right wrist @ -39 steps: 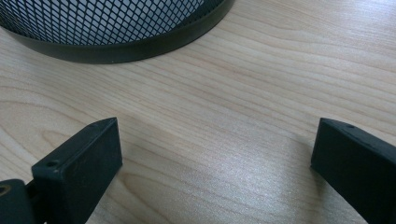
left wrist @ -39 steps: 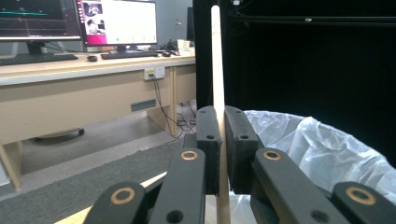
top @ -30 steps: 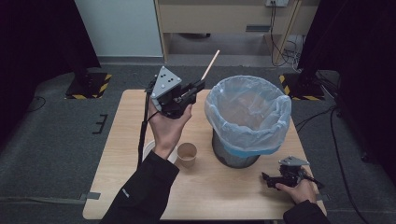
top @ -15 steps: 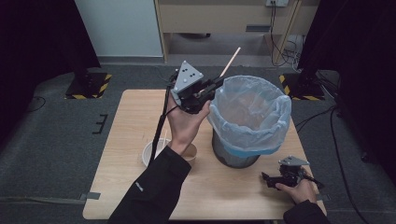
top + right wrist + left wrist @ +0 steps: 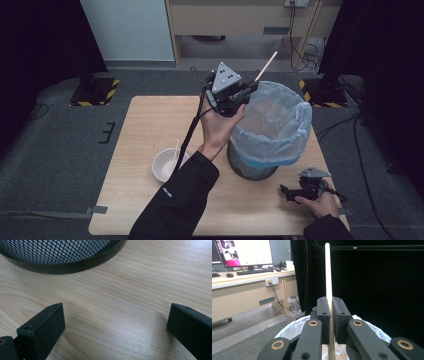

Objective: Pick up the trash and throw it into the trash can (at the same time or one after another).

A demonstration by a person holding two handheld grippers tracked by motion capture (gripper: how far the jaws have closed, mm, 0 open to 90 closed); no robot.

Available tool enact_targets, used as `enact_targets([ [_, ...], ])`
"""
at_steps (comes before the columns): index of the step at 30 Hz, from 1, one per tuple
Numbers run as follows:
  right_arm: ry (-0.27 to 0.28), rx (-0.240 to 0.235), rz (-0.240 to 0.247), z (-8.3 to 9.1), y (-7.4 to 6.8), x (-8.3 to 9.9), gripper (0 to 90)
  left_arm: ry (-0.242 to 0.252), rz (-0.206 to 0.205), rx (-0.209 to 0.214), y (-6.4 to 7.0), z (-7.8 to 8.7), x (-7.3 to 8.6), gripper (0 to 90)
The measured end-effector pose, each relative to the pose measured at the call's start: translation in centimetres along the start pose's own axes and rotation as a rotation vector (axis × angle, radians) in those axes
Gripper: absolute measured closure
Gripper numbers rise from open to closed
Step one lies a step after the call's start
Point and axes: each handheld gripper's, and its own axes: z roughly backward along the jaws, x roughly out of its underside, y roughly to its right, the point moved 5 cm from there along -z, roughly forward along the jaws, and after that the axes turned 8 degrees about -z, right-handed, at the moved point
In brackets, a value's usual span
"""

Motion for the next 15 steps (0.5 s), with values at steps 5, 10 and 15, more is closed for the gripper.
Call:
enact_targets([
  [5, 0.000, 0.000, 0.000, 0.0, 0.0, 0.0, 1.9, -0.002, 0.004, 0.006, 0.1, -1.0, 0.0, 85.3],
  [10, -0.001, 0.000, 0.001, 0.0, 0.0, 0.0, 1.8, -0.012, 0.001, 0.010, 0.2, -2.0, 0.2, 85.3],
  [15, -0.001, -0.002, -0.001, 0.0, -0.1, 0.0, 1.8, -0.017, -0.003, 0.017, 0.3, -2.8, 0.2, 85.2],
])
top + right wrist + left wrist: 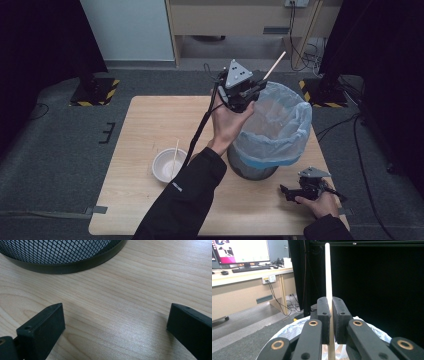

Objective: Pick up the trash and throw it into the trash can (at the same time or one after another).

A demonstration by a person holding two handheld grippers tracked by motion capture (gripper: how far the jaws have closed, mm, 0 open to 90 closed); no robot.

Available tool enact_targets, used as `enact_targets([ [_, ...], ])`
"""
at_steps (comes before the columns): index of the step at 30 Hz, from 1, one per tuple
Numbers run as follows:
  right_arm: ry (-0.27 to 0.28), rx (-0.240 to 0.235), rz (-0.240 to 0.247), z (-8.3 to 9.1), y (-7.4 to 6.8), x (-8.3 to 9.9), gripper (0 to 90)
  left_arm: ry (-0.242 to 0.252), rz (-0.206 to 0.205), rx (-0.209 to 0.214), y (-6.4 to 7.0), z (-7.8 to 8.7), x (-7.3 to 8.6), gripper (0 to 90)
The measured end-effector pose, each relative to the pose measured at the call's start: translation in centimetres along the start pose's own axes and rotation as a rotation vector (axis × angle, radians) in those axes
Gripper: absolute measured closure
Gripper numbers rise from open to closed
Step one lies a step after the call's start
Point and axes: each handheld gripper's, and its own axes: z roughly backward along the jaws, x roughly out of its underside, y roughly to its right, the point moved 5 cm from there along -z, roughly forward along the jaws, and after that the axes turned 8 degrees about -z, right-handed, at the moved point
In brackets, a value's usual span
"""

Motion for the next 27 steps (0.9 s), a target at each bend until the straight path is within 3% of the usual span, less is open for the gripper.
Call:
enact_targets([
  [13, 0.000, -0.005, 0.011, 0.0, 0.0, 0.0, 1.8, -0.034, -0.030, 0.025, 0.7, -2.7, 0.1, 85.0],
  [17, 0.000, -0.005, 0.012, 0.0, -0.1, 0.0, 1.8, -0.015, -0.031, 0.050, 0.8, -2.9, 0.0, 75.9],
  [22, -0.001, -0.006, 0.012, 0.0, -0.1, 0.0, 1.7, -0.009, -0.039, 0.062, 0.7, -2.0, 0.0, 67.6],
  [27, -0.001, -0.007, 0.005, -0.1, -0.2, 0.0, 1.6, 0.000, -0.059, 0.057, 0.1, 0.5, -0.1, 58.2],
])
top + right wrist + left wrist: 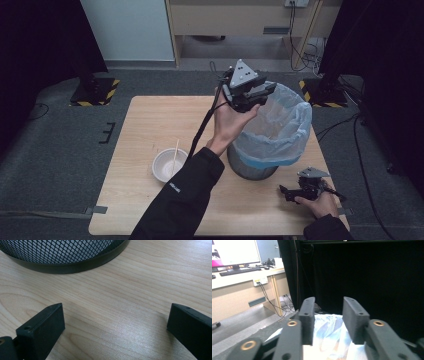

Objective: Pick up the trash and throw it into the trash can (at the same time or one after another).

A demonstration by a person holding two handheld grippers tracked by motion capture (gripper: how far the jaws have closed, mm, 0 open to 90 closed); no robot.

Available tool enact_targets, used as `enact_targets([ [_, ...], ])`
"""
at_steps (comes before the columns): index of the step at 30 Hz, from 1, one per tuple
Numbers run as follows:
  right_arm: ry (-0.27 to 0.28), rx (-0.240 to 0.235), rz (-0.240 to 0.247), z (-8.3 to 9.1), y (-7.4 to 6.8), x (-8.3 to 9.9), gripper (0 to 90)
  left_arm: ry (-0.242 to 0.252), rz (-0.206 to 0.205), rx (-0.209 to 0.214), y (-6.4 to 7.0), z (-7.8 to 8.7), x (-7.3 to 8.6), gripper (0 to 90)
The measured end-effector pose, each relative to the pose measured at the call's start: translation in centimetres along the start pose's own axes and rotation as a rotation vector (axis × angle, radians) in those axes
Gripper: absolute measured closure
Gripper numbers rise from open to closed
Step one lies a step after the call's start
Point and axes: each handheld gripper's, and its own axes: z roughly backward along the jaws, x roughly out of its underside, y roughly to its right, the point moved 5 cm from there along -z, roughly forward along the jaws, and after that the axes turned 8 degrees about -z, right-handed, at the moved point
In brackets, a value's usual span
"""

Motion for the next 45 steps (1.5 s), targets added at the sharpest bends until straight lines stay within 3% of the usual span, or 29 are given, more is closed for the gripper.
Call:
enact_targets([
  [3, 0.000, 0.000, 0.000, 0.0, 0.0, 0.0, 1.6, 0.008, -0.004, -0.013, -0.4, 1.4, 0.1, 54.5],
  [4, 0.000, 0.000, 0.000, 0.0, 0.0, 0.0, 1.6, 0.015, -0.006, -0.026, -0.8, 3.0, 0.4, 53.3],
  [5, 0.000, 0.000, 0.000, 0.0, 0.0, 0.0, 1.6, 0.015, -0.006, -0.026, -0.8, 3.0, 0.4, 52.7],
  [7, 0.000, 0.000, 0.000, 0.0, 0.0, 0.0, 1.6, 0.026, -0.016, -0.056, -1.6, 5.9, 1.0, 50.6],
  [11, 0.000, 0.000, 0.000, 0.0, 0.0, 0.0, 1.6, 0.022, -0.008, -0.088, -2.7, 9.2, 2.3, 47.2],
  [12, -0.003, -0.001, -0.003, 0.0, 0.0, 0.0, 1.6, 0.022, -0.008, -0.088, -2.7, 9.2, 2.3, 46.3],
  [13, -0.003, -0.001, -0.003, 0.0, 0.0, 0.0, 1.6, 0.013, 0.001, -0.108, -3.1, 10.9, 3.3, 45.2],
  [15, -0.004, -0.001, 0.000, 0.0, 0.0, 0.0, 1.6, -0.004, 0.010, -0.133, -3.6, 12.5, 4.5, 43.6],
  [16, -0.004, -0.001, 0.000, 0.0, 0.0, 0.0, 1.6, -0.004, 0.010, -0.133, -3.6, 12.5, 4.5, 43.1],
  [18, -0.004, -0.001, 0.000, 0.0, 0.0, 0.0, 1.6, -0.040, 0.038, -0.161, -4.3, 14.5, 6.8, 41.9],
  [19, -0.004, -0.001, 0.000, 0.0, 0.0, 0.0, 1.6, -0.040, 0.038, -0.161, -4.3, 14.5, 6.8, 41.4],
  [22, -0.004, -0.001, 0.000, 0.0, 0.0, 0.0, 1.6, -0.087, 0.075, -0.215, -5.1, 16.9, 10.2, 39.1],
  [24, -0.004, -0.001, 0.000, 0.0, 0.0, 0.0, 1.6, -0.094, 0.083, -0.221, -5.1, 17.2, 10.8, 38.1],
  [26, -0.004, -0.001, 0.000, 0.0, 0.0, 0.0, 1.6, -0.145, 0.104, -0.243, -5.3, 18.2, 13.5, 36.7],
  [29, -0.004, -0.001, 0.000, 0.0, 0.0, 0.0, 1.6, -0.200, 0.136, -0.250, -5.3, 18.7, 16.3, 34.7],
  [30, -0.004, -0.001, 0.000, 0.0, 0.0, 0.0, 1.6, -0.200, 0.136, -0.250, -5.3, 18.7, 16.3, 34.4],
  [31, -0.004, -0.001, 0.000, 0.0, 0.0, 0.0, 1.6, -0.235, 0.157, -0.260, -5.4, 19.1, 18.6, 34.0],
  [35, -0.004, -0.001, 0.000, 0.0, 0.0, 0.0, 1.6, -0.318, 0.205, -0.279, -5.6, 19.4, 22.4, 34.1],
  [37, -0.004, -0.001, 0.000, 0.0, 0.0, 0.0, 1.6, -0.332, 0.214, -0.278, -5.6, 19.4, 23.0, 34.3],
  [38, -0.004, -0.001, 0.000, 0.0, 0.0, 0.0, 1.6, -0.354, 0.243, -0.277, -5.4, 19.3, 24.5, 34.4],
  [41, -0.004, -0.001, 0.000, 0.0, 0.0, 0.0, 1.6, -0.397, 0.267, -0.267, -5.1, 19.0, 26.4, 36.2],
  [45, -0.004, -0.001, 0.000, 0.0, 0.0, 0.0, 1.6, -0.438, 0.292, -0.267, -4.9, 18.6, 28.0, 39.7],
])
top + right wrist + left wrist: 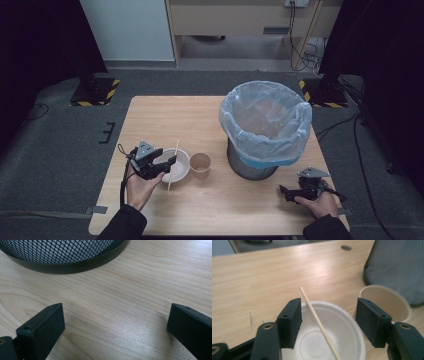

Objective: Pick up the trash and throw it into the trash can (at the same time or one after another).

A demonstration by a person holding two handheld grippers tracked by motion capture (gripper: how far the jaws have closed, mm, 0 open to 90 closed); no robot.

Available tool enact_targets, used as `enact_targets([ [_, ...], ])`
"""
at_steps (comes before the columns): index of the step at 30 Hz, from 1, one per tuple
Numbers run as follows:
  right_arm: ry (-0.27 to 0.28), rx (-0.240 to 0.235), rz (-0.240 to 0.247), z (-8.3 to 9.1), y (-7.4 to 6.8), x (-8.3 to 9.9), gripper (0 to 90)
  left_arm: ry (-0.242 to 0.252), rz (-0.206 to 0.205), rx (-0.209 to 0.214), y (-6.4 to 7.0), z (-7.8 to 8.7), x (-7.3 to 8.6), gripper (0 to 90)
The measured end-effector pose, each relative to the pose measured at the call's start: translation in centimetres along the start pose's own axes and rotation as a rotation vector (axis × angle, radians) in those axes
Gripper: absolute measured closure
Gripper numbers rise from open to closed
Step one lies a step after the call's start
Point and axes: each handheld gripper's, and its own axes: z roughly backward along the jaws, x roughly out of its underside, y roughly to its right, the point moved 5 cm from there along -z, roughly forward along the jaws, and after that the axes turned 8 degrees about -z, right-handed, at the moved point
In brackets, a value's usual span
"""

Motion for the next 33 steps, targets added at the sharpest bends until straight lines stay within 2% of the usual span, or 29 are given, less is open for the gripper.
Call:
enact_targets([
  [1, 0.000, 0.000, 0.000, 0.0, 0.0, 0.0, 1.7, -0.033, 0.000, -0.002, 0.0, -0.7, 0.8, 41.7],
  [3, 0.000, 0.000, 0.000, 0.0, 0.0, 0.0, 1.7, -0.061, 0.000, -0.003, 0.1, -1.2, 1.3, 43.5],
  [9, 0.000, -0.001, 0.001, 0.0, 0.0, 0.0, 1.7, -0.107, -0.008, -0.010, 0.6, -2.3, 1.9, 48.6],
  [13, 0.001, -0.003, 0.006, 0.0, 0.0, 0.0, 1.6, -0.152, -0.008, -0.031, 0.7, -2.9, 2.3, 56.1],
  [16, 0.000, -0.004, 0.007, 0.0, 0.0, 0.0, 1.7, -0.168, 0.001, -0.037, 0.5, -3.0, 2.5, 60.3],
  [19, 0.000, -0.004, 0.009, 0.0, 0.0, 0.0, 1.6, -0.181, 0.033, -0.035, 0.2, -3.1, 2.7, 66.0],
  [24, 0.000, -0.004, 0.008, 0.0, 0.0, 0.0, 1.6, -0.202, 0.059, -0.036, -0.3, -3.1, 3.0, 73.6],
  [30, 0.000, -0.004, 0.008, 0.0, 0.0, 0.0, 1.6, -0.215, 0.076, -0.035, -0.6, -3.0, 3.1, 83.7],
  [33, 0.000, -0.004, 0.008, 0.0, 0.0, 0.0, 1.6, -0.219, 0.082, -0.032, -0.7, -2.9, 3.1, 85.0],
])
